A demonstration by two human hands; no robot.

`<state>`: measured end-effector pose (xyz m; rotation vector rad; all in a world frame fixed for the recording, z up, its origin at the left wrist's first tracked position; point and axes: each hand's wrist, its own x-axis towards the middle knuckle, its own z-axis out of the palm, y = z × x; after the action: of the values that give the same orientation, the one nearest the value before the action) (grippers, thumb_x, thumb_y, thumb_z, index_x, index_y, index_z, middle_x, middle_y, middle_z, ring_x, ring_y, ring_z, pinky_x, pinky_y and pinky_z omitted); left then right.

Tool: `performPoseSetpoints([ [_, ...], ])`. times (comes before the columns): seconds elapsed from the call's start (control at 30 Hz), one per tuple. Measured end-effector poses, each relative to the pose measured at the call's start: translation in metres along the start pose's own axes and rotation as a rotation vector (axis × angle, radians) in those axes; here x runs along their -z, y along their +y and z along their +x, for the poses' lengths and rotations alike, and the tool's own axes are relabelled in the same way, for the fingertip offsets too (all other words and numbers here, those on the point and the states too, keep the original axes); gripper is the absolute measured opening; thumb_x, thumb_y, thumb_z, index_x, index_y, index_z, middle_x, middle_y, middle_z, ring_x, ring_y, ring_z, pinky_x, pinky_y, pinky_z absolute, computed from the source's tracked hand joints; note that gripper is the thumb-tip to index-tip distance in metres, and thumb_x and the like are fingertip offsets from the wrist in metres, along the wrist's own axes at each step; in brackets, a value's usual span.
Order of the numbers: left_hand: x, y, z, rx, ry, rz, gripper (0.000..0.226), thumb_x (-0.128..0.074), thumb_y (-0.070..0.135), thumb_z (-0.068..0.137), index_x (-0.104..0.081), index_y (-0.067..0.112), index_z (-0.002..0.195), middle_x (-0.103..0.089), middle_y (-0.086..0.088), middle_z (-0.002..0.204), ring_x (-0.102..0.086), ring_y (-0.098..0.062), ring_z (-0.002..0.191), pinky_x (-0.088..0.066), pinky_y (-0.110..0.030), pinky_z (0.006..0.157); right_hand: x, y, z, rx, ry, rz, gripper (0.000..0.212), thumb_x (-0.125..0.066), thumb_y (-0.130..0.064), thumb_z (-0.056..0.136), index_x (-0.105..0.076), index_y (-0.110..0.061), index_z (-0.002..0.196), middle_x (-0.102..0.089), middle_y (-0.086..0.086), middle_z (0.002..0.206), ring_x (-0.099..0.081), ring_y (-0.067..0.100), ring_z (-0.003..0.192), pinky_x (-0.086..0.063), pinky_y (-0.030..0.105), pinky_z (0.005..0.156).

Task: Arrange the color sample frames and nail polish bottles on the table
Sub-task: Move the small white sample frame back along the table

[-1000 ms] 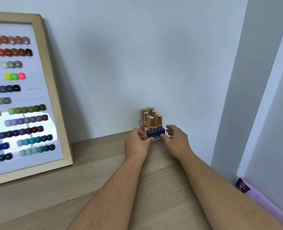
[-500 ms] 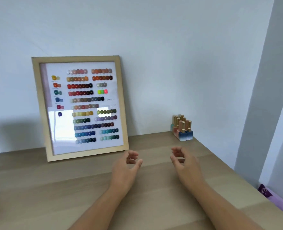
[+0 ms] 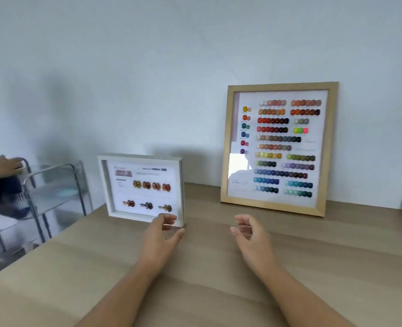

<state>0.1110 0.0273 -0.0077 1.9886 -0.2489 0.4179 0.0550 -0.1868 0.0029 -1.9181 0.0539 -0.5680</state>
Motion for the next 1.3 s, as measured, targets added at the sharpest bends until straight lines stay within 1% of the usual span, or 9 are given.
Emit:
performPoseSetpoints([
  [0.2, 0.073, -0.062, 0.030, 0.106, 0.187, 0.010, 0.058, -0.074, 0.030, 0.076, -0.044, 0.023, 0.126, -0.050, 0.007, 0.124, -0.046, -0.009, 0.116, -0.039, -0.033, 0.100, -0.085, -0.003, 0.022, 0.014, -0.101, 0.009, 0.031, -0.066, -0.018, 0.082, -0.052, -0.032, 0.106, -0.057, -0.009, 0.104, -0.055, 0.012, 0.100, -0.042, 0.026, 0.085],
  [0.37, 0.102, -0.086, 0.069, 0.156, 0.289, -0.091, 0.070, -0.074, 0.028, 0.075, -0.036, 0.031, 0.134, -0.040, 0.011, 0.129, -0.039, -0.007, 0.119, -0.035, -0.035, 0.104, -0.114, 0.002, 0.052, 0.013, -0.106, 0.039, 0.046, -0.067, -0.024, 0.082, -0.045, -0.033, 0.121, -0.053, -0.008, 0.117, -0.051, 0.010, 0.109, -0.037, 0.027, 0.089],
  [0.53, 0.107, -0.099, 0.102, 0.163, 0.251, -0.228, 0.070, -0.074, 0.021, 0.077, -0.036, 0.041, 0.132, -0.044, 0.007, 0.125, -0.042, -0.009, 0.117, -0.037, -0.033, 0.096, -0.119, 0.007, 0.071, 0.045, -0.110, 0.059, 0.050, -0.068, -0.025, 0.081, -0.042, -0.034, 0.123, -0.054, -0.011, 0.117, -0.053, 0.008, 0.108, -0.040, 0.029, 0.086],
  [0.7, 0.106, -0.107, 0.124, 0.161, 0.202, -0.247, 0.051, -0.058, 0.005, 0.085, -0.044, 0.045, 0.112, -0.054, 0.001, 0.104, -0.058, -0.007, 0.092, -0.048, -0.027, 0.081, -0.122, 0.010, 0.077, 0.084, -0.129, 0.045, 0.038, -0.067, -0.021, 0.081, -0.045, -0.038, 0.106, -0.058, -0.016, 0.103, -0.055, 0.003, 0.102, -0.043, 0.027, 0.078],
  [0.77, 0.103, -0.106, 0.128, 0.156, 0.193, -0.205, 0.047, -0.053, 0.001, 0.086, -0.044, 0.042, 0.107, -0.052, 0.001, 0.097, -0.055, -0.007, 0.081, -0.046, -0.020, 0.070, -0.122, 0.010, 0.078, 0.078, -0.143, 0.050, 0.036, -0.066, -0.019, 0.083, -0.044, -0.038, 0.105, -0.058, -0.015, 0.100, -0.056, 0.001, 0.098, -0.043, 0.026, 0.074],
  [0.87, 0.099, -0.106, 0.132, 0.144, 0.191, -0.182, 0.044, -0.050, -0.001, 0.087, -0.044, 0.037, 0.108, -0.049, 0.003, 0.093, -0.052, -0.008, 0.076, -0.043, -0.017, 0.062, -0.121, 0.009, 0.077, 0.073, -0.154, 0.042, 0.037, -0.063, -0.017, 0.084, -0.042, -0.036, 0.107, -0.056, -0.016, 0.099, -0.054, -0.006, 0.091, -0.040, 0.019, 0.069],
  [1.13, 0.083, -0.109, 0.149, 0.101, 0.216, -0.181, 0.048, -0.050, -0.001, 0.087, -0.039, 0.037, 0.114, -0.049, 0.008, 0.097, -0.055, -0.011, 0.082, -0.050, -0.028, 0.063, -0.126, 0.007, 0.090, 0.135, -0.065, 0.013, 0.040, -0.056, -0.011, 0.088, -0.036, -0.038, 0.110, -0.052, -0.017, 0.102, -0.053, -0.004, 0.094, -0.040, 0.018, 0.071],
  [1.23, 0.071, -0.114, 0.164, 0.042, 0.269, -0.135, 0.049, -0.049, 0.002, 0.088, -0.035, 0.035, 0.121, -0.049, 0.013, 0.099, -0.057, -0.004, 0.087, -0.044, -0.018, 0.064, -0.132, 0.010, 0.108, 0.172, 0.006, 0.022, 0.040, -0.053, -0.008, 0.090, -0.035, -0.038, 0.110, -0.051, -0.019, 0.101, -0.050, -0.013, 0.095, -0.037, 0.010, 0.072],
  [1.3, 0.061, -0.116, 0.178, 0.021, 0.292, -0.121, 0.048, -0.049, 0.003, 0.088, -0.034, 0.033, 0.123, -0.049, 0.013, 0.099, -0.056, -0.004, 0.091, -0.041, -0.014, 0.069, -0.138, 0.015, 0.124, 0.178, 0.045, 0.034, 0.039, -0.052, -0.005, 0.089, -0.036, -0.035, 0.109, -0.051, -0.012, 0.104, -0.050, -0.008, 0.096, -0.036, 0.008, 0.073],
])
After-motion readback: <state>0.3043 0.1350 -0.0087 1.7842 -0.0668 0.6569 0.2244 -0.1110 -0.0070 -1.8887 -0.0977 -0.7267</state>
